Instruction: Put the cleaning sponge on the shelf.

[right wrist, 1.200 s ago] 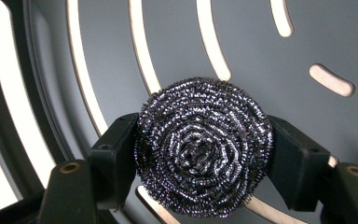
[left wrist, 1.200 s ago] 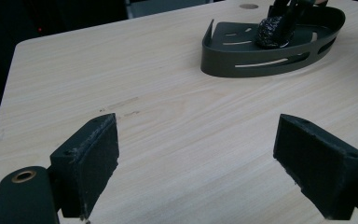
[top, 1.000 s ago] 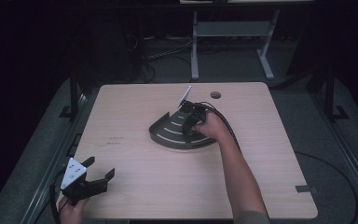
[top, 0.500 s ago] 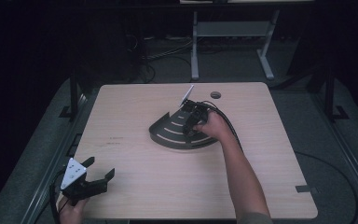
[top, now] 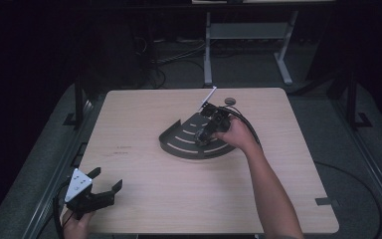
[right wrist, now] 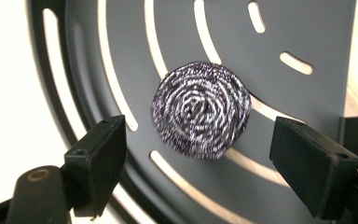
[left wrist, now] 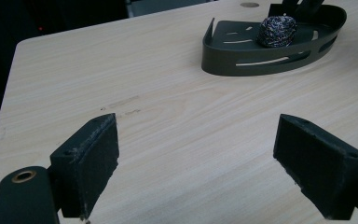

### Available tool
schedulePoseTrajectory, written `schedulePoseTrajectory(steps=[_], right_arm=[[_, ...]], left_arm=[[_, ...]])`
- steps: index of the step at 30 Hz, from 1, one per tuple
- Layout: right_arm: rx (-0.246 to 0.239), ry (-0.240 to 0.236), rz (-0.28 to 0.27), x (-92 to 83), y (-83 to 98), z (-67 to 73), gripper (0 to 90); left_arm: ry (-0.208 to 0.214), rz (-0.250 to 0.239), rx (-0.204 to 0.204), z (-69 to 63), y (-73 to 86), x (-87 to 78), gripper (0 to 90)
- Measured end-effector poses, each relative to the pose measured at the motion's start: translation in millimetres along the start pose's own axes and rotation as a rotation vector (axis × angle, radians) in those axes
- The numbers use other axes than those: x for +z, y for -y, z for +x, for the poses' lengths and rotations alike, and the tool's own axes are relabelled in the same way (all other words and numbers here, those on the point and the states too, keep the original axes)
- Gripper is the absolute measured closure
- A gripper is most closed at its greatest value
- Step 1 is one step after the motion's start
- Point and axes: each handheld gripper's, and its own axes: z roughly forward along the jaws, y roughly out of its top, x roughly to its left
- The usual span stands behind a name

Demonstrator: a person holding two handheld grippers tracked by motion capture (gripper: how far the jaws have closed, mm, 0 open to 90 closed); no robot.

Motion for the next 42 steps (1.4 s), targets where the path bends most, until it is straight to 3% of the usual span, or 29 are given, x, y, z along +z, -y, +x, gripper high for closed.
schedulePoseTrajectory(steps=[18, 27, 42], right_arm=[[-0.011, -0.016, -0.058, -42.4, 35.5, 20.7, 18.3], [-0.016, -0.015, -0.069, -52.5, 59.3, 28.5, 18.1], [0.019, -0.019, -0.099, -60.4, 101.8, 31.9, 18.0]], left_arm=[[0.004, 0.003, 0.000, -0.7, 0.1, -0.2, 13.3], [0.008, 0.006, 0.004, -2.5, -0.3, 0.5, 13.4], [0.007, 0.007, 0.005, -2.9, -0.1, 0.7, 13.3]])
